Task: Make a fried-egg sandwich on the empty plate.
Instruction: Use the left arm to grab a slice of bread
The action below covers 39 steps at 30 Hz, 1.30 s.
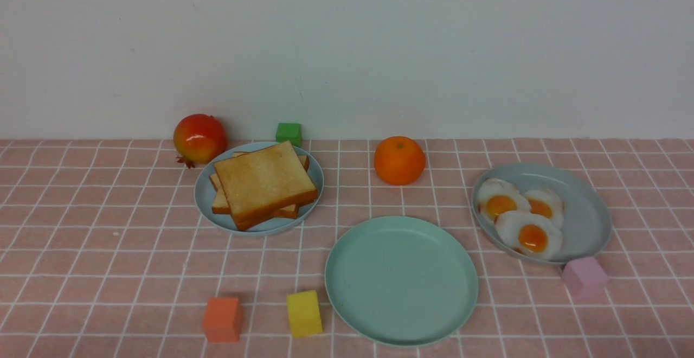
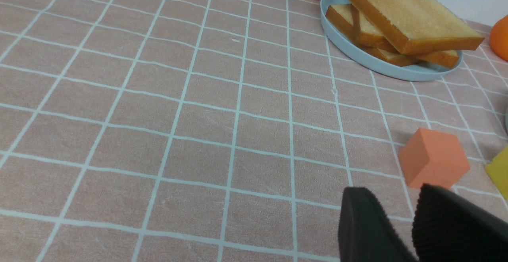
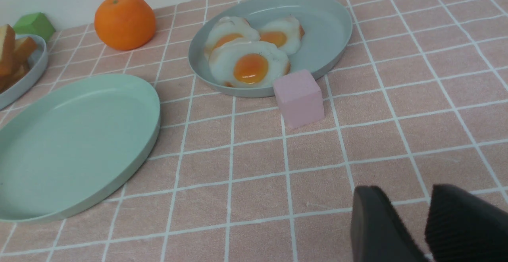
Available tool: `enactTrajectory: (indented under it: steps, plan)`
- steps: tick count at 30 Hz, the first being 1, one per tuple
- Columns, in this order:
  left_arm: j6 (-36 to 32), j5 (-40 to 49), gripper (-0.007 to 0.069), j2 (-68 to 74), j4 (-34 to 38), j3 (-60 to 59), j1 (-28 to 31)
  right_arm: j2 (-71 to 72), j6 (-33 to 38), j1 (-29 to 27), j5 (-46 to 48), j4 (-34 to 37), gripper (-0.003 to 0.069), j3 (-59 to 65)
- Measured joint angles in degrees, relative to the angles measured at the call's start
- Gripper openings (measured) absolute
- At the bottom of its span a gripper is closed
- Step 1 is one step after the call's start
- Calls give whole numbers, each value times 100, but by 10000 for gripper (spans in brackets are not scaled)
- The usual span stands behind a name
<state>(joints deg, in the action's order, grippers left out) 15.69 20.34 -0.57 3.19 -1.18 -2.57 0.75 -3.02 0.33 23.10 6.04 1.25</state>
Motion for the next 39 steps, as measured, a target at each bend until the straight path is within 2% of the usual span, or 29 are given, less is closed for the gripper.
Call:
enactTrajectory:
  steps: [21,23,24,25,29,32,34,35,36,39]
  plan:
    - [66,-168,240,0,96,-9,0,0,0,0,0,0,239,0]
    - [553,-500,240,0,880,-40,0,0,0,0,0,0,239,0]
    - [604,-573,240,0,1053,-42,0,0,0,0,0,0,239,0]
    - [1023,-883,240,0,1697,-47,0,0,0,0,0,0,239,0]
    - [1575,-1734,240,0,3261,-53,0,0,0,0,0,0,239,0]
    - [1605,-1932,239,0,3539,-53,0,0,0,0,0,0,239,0]
    - [1582,-1752,223,0,3592,89,0,0,0,0,0,0,239,0]
    - [1347,-1272,192,0,3437,375,0,0,0,0,0,0,239,0]
    - [1300,-1194,188,0,3437,429,0,0,0,0,0,0,239,0]
    - [100,406,97,339,2777,1666,0,0,0,0,0,0,239,0]
